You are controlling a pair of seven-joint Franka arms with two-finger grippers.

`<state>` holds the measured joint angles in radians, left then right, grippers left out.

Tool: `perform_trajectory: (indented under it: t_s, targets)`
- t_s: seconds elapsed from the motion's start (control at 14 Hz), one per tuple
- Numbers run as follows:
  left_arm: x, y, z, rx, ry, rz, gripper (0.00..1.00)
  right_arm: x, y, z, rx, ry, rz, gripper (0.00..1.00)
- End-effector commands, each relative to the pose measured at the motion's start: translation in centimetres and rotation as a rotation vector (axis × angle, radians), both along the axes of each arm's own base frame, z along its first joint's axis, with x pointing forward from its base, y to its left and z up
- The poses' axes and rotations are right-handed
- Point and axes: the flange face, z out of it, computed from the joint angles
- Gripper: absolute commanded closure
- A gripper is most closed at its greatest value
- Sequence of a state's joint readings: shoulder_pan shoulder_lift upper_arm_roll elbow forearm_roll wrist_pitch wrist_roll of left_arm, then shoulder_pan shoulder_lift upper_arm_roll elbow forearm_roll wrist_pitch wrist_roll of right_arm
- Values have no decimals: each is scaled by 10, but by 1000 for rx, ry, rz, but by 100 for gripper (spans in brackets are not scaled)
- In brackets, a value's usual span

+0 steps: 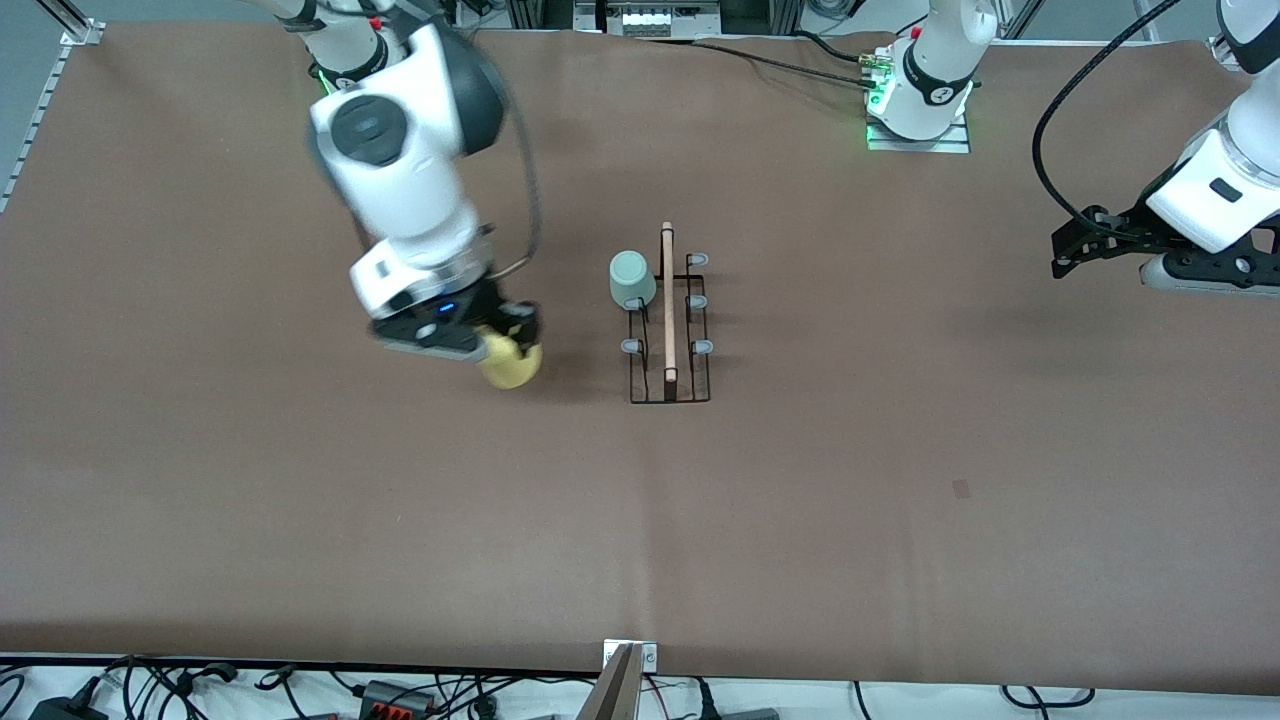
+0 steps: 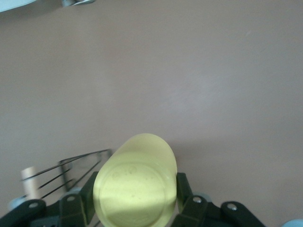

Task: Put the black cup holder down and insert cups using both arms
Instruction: 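Carry the yellow cup to the holder with the right gripper, then lower the yellow cup onto a holder peg and open the right gripper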

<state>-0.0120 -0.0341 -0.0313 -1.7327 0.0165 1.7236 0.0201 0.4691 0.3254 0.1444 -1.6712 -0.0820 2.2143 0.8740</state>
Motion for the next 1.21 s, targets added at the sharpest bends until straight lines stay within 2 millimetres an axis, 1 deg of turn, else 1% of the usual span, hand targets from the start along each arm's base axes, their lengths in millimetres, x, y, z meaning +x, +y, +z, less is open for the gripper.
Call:
perform_trajectory:
  t_s: [0.0, 0.07, 0.21, 0.36, 0.43, 0.64, 0.71, 1.14]
  targets:
    - [-4, 0, 5, 21, -1, 1, 0, -1, 51, -14, 21, 14, -34, 92]
    - [-4, 0, 5, 21, -1, 1, 0, -9, 74, -19, 27, 15, -28, 92]
    - [-4, 0, 5, 21, -1, 1, 0, -17, 95, -31, 28, 21, -18, 92]
    - [-4, 0, 5, 21, -1, 3, 0, -19, 102, -38, 25, 14, -5, 91]
    - [-4, 0, 5, 21, -1, 1, 0, -23, 109, -40, 27, 10, 8, 91]
    - [-4, 0, 5, 21, 1, 3, 0, -21, 112, -51, 19, -15, 24, 91]
    - [-4, 0, 6, 21, -2, 2, 0, -20, 114, -57, 20, -16, 27, 90]
    - [-4, 0, 6, 21, -2, 2, 0, -31, 128, -87, -32, -16, 58, 89]
